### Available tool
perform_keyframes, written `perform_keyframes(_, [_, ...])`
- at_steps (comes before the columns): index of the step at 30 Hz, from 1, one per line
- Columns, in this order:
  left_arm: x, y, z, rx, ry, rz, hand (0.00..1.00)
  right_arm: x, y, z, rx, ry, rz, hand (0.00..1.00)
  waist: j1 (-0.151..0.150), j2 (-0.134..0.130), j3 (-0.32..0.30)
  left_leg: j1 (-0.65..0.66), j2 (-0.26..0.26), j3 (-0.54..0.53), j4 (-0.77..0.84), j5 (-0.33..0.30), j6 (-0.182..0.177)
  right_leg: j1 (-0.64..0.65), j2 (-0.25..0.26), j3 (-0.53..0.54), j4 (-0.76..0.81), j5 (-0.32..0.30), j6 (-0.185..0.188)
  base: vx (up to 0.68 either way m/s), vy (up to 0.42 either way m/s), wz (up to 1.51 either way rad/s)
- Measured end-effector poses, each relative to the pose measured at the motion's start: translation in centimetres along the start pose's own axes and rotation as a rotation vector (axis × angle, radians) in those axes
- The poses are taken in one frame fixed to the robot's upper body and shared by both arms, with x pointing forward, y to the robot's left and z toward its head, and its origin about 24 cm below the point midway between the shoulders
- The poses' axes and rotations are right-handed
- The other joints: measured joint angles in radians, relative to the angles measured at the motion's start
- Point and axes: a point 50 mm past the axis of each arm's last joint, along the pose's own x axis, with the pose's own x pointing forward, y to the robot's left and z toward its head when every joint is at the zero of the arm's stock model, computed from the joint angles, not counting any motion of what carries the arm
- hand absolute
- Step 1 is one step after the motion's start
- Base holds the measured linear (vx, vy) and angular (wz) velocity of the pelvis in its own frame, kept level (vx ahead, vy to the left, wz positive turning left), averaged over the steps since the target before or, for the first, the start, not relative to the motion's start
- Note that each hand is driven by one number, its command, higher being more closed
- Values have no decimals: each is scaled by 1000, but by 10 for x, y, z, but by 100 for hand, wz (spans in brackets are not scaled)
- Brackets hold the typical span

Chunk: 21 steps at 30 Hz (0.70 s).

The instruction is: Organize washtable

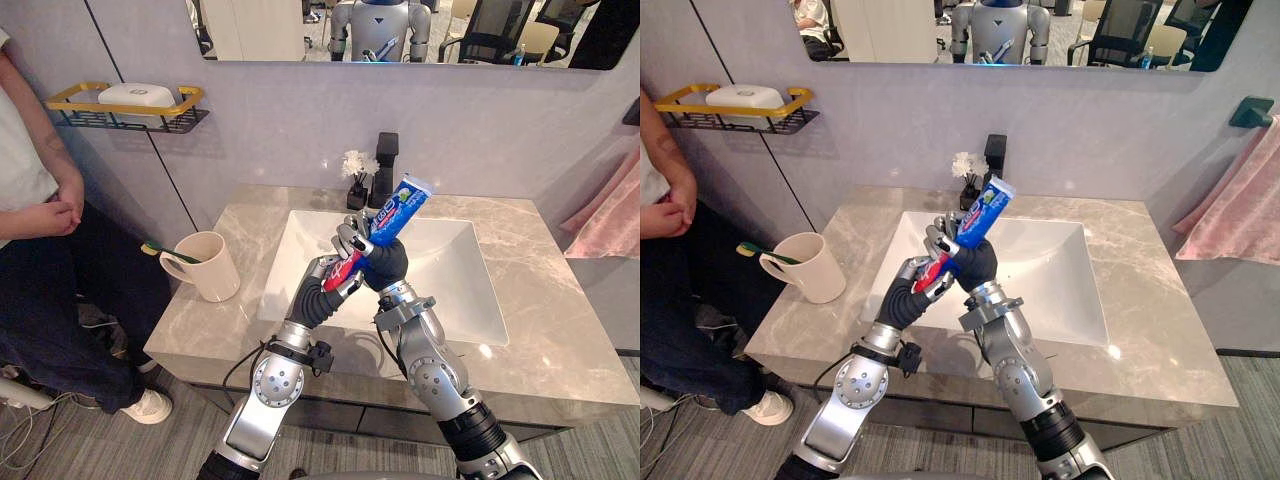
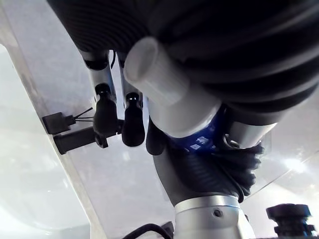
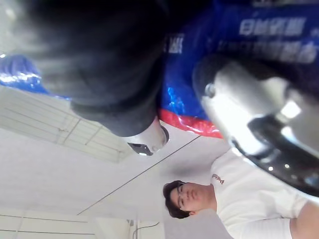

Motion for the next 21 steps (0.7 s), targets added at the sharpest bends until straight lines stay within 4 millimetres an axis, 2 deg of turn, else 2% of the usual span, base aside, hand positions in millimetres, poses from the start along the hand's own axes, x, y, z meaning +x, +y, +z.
perform_keyframes(9, [-13, 40, 13, 77, -40, 185, 0, -1, -13, 19, -50, -71, -50, 100, 1, 11, -6, 0, -1, -1, -1, 0, 0, 3, -1, -3, -4, 2, 0, 0, 0, 0])
perform_keyframes(13, [-20, 59, 29, 117, -104, 265, 0, -1, -9, 29, -67, -107, -30, 100, 3, 13, -6, 0, -1, -4, 0, 0, 0, 7, -1, -10, -6, 2, 0, 0, 0, 3])
perform_keyframes(19, [-43, 103, 56, 235, -189, 520, 0, -4, -11, 47, -115, -189, -37, 100, 10, 14, -5, -1, -4, -25, -4, 0, 0, 25, -1, -31, -21, 2, 1, -8, -9, 9])
perform_keyframes(21, [-54, 121, 60, 264, -193, 650, 0, -12, -14, 54, -141, -219, -65, 100, 29, 16, -4, -1, -5, -28, -4, 0, -1, 32, -1, -41, -26, 2, 1, -1, -17, 12])
